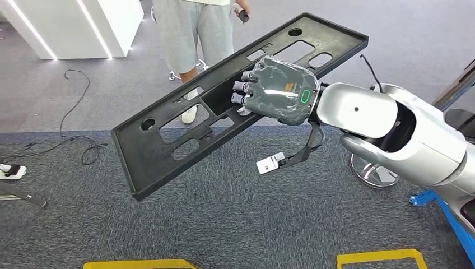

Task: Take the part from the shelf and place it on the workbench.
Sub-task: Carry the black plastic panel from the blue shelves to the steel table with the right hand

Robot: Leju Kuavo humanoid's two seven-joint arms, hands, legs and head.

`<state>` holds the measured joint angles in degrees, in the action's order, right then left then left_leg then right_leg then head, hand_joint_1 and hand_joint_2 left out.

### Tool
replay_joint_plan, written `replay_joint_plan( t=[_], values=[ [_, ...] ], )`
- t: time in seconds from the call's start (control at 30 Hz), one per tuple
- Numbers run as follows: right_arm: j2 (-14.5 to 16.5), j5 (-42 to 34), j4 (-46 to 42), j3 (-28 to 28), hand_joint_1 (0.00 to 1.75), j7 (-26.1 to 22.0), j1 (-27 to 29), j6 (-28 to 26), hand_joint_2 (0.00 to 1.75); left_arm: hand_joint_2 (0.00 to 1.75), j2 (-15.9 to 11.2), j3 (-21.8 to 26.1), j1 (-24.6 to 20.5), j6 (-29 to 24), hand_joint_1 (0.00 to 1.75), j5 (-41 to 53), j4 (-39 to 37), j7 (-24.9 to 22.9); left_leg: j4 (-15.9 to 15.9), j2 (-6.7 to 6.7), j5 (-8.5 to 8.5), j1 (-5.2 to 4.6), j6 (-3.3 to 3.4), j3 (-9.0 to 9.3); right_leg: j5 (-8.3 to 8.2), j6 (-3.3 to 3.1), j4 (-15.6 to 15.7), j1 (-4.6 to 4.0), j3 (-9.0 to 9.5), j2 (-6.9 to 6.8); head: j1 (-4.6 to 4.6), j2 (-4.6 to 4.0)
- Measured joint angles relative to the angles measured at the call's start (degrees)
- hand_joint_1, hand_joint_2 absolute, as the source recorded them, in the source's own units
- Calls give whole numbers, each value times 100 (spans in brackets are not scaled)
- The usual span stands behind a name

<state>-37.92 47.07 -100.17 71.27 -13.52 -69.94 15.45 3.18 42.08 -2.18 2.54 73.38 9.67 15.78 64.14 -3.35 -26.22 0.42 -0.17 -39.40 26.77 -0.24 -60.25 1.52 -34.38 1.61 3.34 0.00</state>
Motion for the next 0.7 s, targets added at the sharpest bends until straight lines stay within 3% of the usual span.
replay_joint_plan(
  t=[0.03,0.07,0.13,0.17,0.2,0.27,0.33,0.4,0.43,0.5,0.53,0.6,0.63,0.67,0.7],
  values=[
    [-1,54,-18,22,175,-21,-63,46,175,175,2,3,-9,0,0,-1,0,18,334,176,-173,-2,-19,-152,-1,-22,10,-21,7,-80,-5,0],
    [-2,106,-39,57,175,-40,-136,108,175,175,2,8,-18,5,0,-1,0,37,701,257,-336,8,-31,-325,3,-40,11,-41,8,-163,-8,0],
    [-2,178,-91,154,175,-66,-277,240,175,175,10,16,-20,20,0,-2,-1,65,1105,294,-443,21,-30,-511,16,-55,9,-74,10,-325,-8,0],
    [-1,188,-119,208,175,-82,-349,305,175,175,16,20,-17,26,0,-2,-1,70,1006,303,-346,21,-21,-450,24,-59,7,-87,16,-402,-7,0],
    [1,179,-149,262,175,-92,-430,358,175,175,21,22,-14,27,0,-3,-1,71,705,336,-176,15,-7,-283,35,-59,6,-96,25,-474,-7,0],
    [4,130,-203,355,175,-92,-606,424,175,175,24,28,-19,25,0,-3,1,66,-68,552,91,-41,45,134,60,-43,8,-115,52,-604,-7,0],
    [4,95,-234,419,175,-74,-732,444,175,175,23,33,-26,24,0,-3,2,60,-438,694,148,-122,127,322,73,-8,22,-128,72,-714,-5,0],
    [16,84,-249,482,175,-59,-794,455,175,175,21,41,-21,23,0,-2,2,56,-489,598,167,-154,208,341,81,46,46,-126,101,-812,-5,0],
    [22,80,-258,506,175,-51,-815,459,175,175,21,49,-15,22,0,-2,2,56,-537,539,188,-145,242,371,108,74,28,-113,113,-772,-4,0],
    [30,73,-279,536,175,-38,-876,465,175,175,22,71,-19,22,0,-2,2,58,-627,426,230,-110,318,439,294,111,-247,-94,16,-511,2,0],
    [27,68,-284,553,175,-30,-904,469,175,175,23,84,-24,23,0,-2,2,64,-645,369,239,-101,341,455,452,115,-555,-81,-128,-337,4,0],
    [16,42,-287,612,175,-21,-938,480,175,175,23,105,-32,24,0,1,2,87,-633,239,240,-96,366,454,740,125,-1287,-78,-522,-186,5,0],
    [8,20,-286,647,175,-20,-938,483,175,175,23,114,-31,24,0,2,1,99,-620,165,236,-94,368,453,765,134,-1503,-74,-661,-171,5,0],
    [0,-1,-286,675,175,-19,-938,482,175,175,24,121,-28,24,0,4,1,109,-599,87,228,-91,366,451,675,141,-1515,-68,-705,-165,6,0],
    [-6,-24,-286,694,175,-16,-944,477,175,175,25,126,-25,24,0,6,1,116,-571,7,215,-86,357,450,480,147,-1303,-56,-636,-147,6,0]
  ],
)
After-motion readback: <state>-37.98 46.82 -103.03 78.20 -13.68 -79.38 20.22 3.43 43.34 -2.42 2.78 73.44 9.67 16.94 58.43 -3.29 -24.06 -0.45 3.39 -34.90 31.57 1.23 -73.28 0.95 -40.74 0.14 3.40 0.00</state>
